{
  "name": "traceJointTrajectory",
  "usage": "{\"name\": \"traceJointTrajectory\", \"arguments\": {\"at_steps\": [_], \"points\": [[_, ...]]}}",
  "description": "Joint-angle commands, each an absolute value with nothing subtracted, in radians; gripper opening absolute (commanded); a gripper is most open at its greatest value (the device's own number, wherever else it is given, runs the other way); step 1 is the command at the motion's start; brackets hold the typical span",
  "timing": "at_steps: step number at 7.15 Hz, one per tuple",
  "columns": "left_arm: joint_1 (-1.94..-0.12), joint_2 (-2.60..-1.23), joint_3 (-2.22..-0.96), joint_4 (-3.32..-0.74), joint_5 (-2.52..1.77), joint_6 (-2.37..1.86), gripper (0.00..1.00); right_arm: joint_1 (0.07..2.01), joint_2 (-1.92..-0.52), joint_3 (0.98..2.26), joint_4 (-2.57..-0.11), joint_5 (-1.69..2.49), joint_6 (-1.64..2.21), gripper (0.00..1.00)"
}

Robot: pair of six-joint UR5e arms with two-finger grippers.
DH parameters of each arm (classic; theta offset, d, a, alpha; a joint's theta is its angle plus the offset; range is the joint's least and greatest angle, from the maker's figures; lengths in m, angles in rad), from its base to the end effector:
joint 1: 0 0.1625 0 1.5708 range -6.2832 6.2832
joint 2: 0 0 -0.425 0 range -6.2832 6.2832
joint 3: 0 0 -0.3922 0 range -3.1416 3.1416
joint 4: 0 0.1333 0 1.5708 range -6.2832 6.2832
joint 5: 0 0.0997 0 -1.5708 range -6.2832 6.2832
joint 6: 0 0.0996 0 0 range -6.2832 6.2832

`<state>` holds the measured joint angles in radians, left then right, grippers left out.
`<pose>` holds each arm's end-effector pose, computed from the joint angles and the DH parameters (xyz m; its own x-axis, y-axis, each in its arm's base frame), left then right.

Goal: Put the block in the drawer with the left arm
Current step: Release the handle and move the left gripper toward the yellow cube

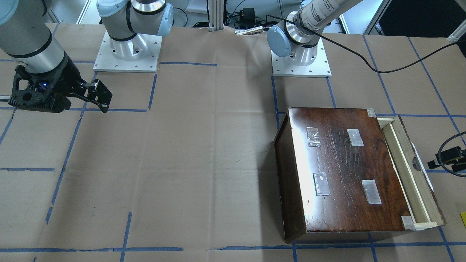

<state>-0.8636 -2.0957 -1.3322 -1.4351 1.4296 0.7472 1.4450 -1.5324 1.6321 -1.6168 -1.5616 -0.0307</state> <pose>0.3253 -0.6073 0.3071 -0.9786 0.0271 0.2040 0.0309 0.9994 0.0155 0.0703 -0.5137 0.4433 -0.9954 0.0955 -0.0108 0.0948 0.9941 0.0534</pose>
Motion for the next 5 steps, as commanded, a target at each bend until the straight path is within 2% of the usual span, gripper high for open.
{"name": "traceJointTrajectory", "arguments": {"at_steps": [1, 5], "points": [[-0.865, -2.094, -1.331, -1.436, 1.430, 0.747, 0.98, 1.445, -1.532, 1.632, -1.615, -1.562, -0.031, 1.00], [-0.864, -2.089, -1.328, -1.433, 1.442, 0.750, 0.98, 1.445, -1.532, 1.632, -1.615, -1.562, -0.031, 1.00]]}}
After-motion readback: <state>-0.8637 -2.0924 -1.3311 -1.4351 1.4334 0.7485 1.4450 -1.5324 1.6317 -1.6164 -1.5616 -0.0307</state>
